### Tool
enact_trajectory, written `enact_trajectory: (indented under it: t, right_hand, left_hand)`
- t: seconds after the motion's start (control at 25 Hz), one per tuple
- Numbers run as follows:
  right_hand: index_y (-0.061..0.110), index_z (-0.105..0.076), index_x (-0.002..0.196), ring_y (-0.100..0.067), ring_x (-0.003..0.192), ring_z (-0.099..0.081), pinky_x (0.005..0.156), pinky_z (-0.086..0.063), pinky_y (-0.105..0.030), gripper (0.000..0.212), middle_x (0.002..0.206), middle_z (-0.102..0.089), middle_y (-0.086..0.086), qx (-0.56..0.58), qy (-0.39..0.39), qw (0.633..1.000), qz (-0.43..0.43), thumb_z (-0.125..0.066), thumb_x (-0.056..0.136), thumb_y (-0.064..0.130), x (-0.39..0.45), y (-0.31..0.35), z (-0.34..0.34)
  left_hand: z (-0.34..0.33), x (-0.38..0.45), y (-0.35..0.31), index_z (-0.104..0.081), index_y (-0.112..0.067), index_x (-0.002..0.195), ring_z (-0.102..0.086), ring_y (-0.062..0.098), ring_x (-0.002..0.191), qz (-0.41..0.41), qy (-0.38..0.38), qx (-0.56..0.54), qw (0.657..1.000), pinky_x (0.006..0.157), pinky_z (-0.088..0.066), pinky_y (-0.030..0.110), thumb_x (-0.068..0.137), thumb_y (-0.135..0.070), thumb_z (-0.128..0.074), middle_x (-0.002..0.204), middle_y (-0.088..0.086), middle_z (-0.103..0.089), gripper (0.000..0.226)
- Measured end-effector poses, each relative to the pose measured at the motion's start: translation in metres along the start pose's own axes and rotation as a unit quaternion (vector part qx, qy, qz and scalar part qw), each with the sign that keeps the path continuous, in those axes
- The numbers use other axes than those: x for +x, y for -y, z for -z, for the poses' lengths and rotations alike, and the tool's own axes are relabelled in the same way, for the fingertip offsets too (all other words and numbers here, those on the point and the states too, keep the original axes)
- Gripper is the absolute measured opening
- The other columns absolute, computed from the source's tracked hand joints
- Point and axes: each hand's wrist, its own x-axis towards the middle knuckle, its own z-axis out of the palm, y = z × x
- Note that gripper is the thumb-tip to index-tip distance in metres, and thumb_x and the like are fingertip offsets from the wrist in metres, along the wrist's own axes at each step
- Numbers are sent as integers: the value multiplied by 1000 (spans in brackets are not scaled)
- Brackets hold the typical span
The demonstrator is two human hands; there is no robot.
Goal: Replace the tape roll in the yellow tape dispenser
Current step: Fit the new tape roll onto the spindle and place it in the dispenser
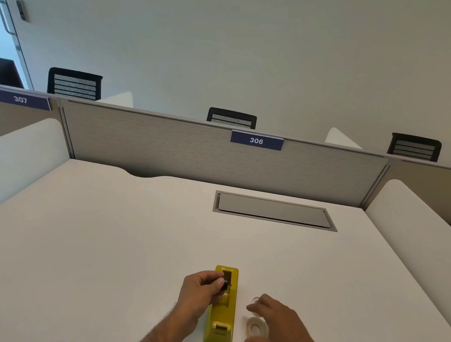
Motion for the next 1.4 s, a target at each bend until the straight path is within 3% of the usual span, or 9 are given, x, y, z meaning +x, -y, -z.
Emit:
enact_trajectory:
  t: [0.24,0.36,0.52,0.68,0.88,1.0,1.08,1.24,1.4]
  right_hand:
    - [34,-59,127,-6,107,-56,88,-46,-24,67,125,-50,19,42,-7,998,-37,-64,69,69,-3,-1,-13]
    - [31,-68,112,-2,84,-60,80,-53,-21,57,110,-59,17,167,-48,982,-77,-75,65,61,-2,2,-13]
    - [25,-73,98,-18,76,-69,62,-63,-40,35,99,-71,3,416,-127,889,-145,-89,68,32,-2,9,-7]
    - [26,-71,112,-28,83,-72,62,-61,-41,51,107,-66,-12,569,-101,808,-116,-88,64,31,-1,19,3]
    - [17,-76,107,-31,91,-72,76,-61,-44,50,111,-69,-15,633,-97,759,-120,-95,60,21,4,24,6]
    - [12,-76,106,-33,95,-72,76,-61,-44,40,115,-65,-21,663,-111,729,-125,-87,69,18,7,23,8]
    - [12,-75,109,-34,96,-71,77,-61,-43,44,115,-65,-21,679,-106,717,-115,-90,68,13,7,22,8]
    - [14,-72,114,-37,99,-70,83,-60,-47,57,116,-69,-15,680,-97,721,-84,-91,62,3,8,23,5]
    - [15,-72,114,-39,99,-70,81,-60,-47,57,113,-71,-16,681,-105,721,-72,-93,61,5,10,27,2]
  left_hand:
    - [1,-5,-1,-72,-12,108,-72,22,92,11,0,-2,1000,77,-62,31,90,-7,-68,101,7,-76,19]
    - [1,-10,-2,-73,-14,105,-74,20,90,10,1,-6,1000,76,-61,29,90,-7,-69,100,6,-76,17]
    - [-1,-16,-4,-73,-17,102,-75,18,87,-5,6,-9,1000,76,-62,30,89,-7,-70,98,4,-77,17]
    - [-3,-22,-6,-74,-19,102,-75,19,86,-21,10,-3,1000,73,-61,29,88,-10,-71,97,2,-77,16]
    - [-4,-30,-4,-76,-20,99,-75,18,84,-25,26,-7,999,68,-59,25,87,-9,-73,91,-2,-79,17]
    - [-6,-33,-4,-76,-20,101,-75,18,87,-28,32,0,999,69,-60,25,86,-8,-73,97,-2,-78,19]
    - [-6,-34,-5,-76,-17,104,-74,22,91,-35,43,0,998,75,-62,30,85,-6,-74,104,1,-76,23]
    - [-8,-36,-8,-77,-22,102,-71,25,99,-48,40,20,998,87,-61,40,82,-4,-76,109,1,-74,26]
    - [-13,-36,-10,-76,-36,93,-69,11,96,-72,31,65,995,85,-57,27,83,-12,-78,101,-14,-75,26]
